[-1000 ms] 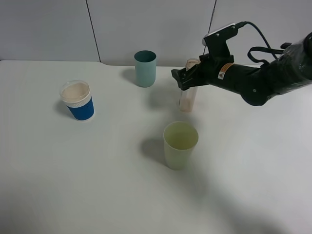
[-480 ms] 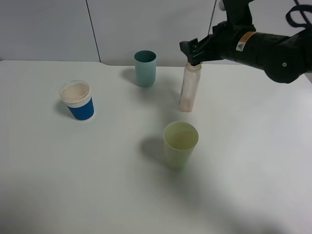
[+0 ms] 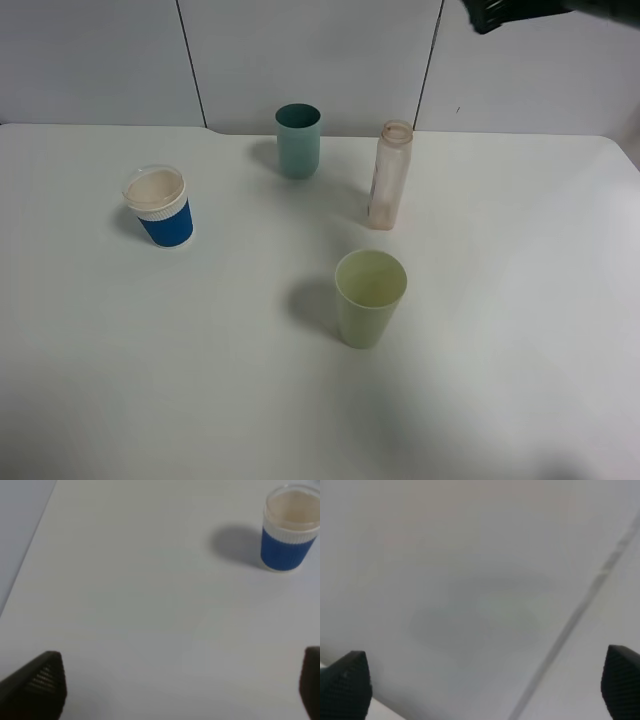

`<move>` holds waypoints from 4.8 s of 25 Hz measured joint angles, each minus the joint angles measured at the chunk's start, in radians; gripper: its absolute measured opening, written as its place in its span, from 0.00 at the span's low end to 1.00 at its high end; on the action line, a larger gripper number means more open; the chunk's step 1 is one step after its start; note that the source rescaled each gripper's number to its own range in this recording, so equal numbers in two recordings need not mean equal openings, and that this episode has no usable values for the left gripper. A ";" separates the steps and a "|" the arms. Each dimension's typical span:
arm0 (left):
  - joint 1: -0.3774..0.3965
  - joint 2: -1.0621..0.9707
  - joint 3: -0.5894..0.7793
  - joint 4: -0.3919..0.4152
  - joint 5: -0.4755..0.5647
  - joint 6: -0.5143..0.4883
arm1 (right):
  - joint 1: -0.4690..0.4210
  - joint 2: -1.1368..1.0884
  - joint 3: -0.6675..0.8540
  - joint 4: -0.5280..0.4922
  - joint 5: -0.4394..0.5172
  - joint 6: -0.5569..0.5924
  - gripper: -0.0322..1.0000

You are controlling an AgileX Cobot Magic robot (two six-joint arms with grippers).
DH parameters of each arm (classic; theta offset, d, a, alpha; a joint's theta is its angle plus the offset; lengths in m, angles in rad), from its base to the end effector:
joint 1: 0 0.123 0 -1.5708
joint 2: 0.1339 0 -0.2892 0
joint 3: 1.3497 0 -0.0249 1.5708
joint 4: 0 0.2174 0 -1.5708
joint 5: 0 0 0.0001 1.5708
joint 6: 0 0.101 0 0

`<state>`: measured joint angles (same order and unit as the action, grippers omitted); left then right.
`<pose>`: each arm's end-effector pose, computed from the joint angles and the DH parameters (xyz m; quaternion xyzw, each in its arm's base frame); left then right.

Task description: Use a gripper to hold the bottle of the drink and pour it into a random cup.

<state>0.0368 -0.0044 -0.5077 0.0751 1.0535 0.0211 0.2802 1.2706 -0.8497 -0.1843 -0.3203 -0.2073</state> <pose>-0.0310 0.0055 0.2593 -0.0082 0.8475 0.0528 0.5281 0.2545 0.0793 0.3586 -0.2511 0.6679 -0.0152 0.7004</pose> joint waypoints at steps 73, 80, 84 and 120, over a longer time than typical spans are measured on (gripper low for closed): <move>0.000 0.000 0.000 0.000 0.000 0.000 | -0.316 -1.257 0.337 0.184 1.390 0.123 0.87; 0.000 0.000 0.000 0.000 0.000 0.000 | -0.316 -1.257 0.337 0.184 1.390 0.123 0.87; 0.000 0.000 0.000 0.000 0.000 0.000 | -0.316 -1.257 0.337 0.184 1.390 0.123 0.87; 0.000 0.000 0.000 0.000 0.000 0.000 | -0.316 -1.273 0.337 0.184 1.390 0.124 0.87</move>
<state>0.0368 -0.0044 -0.5077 0.0751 1.0535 0.0211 -0.0362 -0.0022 -0.5127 0.0000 1.0699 -0.0833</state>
